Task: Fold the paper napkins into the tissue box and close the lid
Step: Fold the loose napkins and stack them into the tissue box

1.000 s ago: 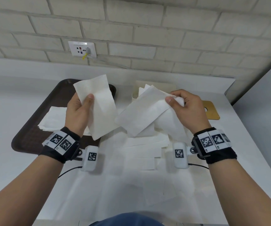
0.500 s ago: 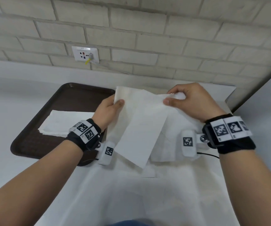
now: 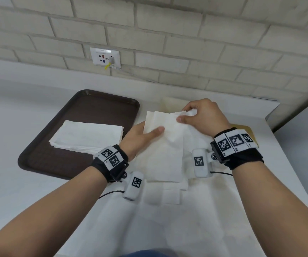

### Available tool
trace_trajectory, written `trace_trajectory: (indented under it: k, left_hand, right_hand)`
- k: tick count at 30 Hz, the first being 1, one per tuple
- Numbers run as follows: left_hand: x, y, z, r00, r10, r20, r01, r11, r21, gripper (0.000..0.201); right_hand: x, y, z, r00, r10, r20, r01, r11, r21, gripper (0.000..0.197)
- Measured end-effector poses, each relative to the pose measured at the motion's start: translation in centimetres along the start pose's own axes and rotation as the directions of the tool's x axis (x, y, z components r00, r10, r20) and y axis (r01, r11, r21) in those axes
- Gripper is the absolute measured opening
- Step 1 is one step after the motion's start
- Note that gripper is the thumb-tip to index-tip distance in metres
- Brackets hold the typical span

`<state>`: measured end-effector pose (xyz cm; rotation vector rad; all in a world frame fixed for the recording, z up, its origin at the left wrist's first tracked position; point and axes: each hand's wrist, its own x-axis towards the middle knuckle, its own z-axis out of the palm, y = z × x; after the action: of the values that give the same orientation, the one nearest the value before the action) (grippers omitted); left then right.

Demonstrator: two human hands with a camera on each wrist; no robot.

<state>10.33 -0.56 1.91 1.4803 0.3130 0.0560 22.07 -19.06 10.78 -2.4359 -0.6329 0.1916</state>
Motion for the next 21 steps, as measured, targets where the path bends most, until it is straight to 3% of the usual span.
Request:
trace_trajectory:
  k: [3,9,13,21]
  left_hand:
    - [0.3,-0.9,0.0,0.995,0.093,-0.046,-0.087,0.989,0.122,0.032]
    - [0.7,-1.1,-0.9,0.995,0.066,-0.075,-0.058,0.993,0.098,0.027]
    - [0.8,-1.3,-1.0,0.998,0.047,-0.048,-0.043,0.996,0.080,0.025]
    - [0.7,-0.8,-1.6,1.000,-0.025,-0.002,0.025,1.000,-0.008,0.028]
  right_hand:
    - [-0.1,-0.2,0.1,1.000,-0.004,0.006,0.004,0.999,0.049,0.017]
    - [-1.2,1.5,-0.2,0.996,0.004,0.091,-0.022,0.980,0.198,0.044]
    - [-2.1,2.0,-0.2,0.989,-0.015,0.147,-0.011,0.985,0.174,0.030]
    - [-2.9,2.8,-0.7,0.999,0.006,0.043,-0.013,0.987,0.159,0.020]
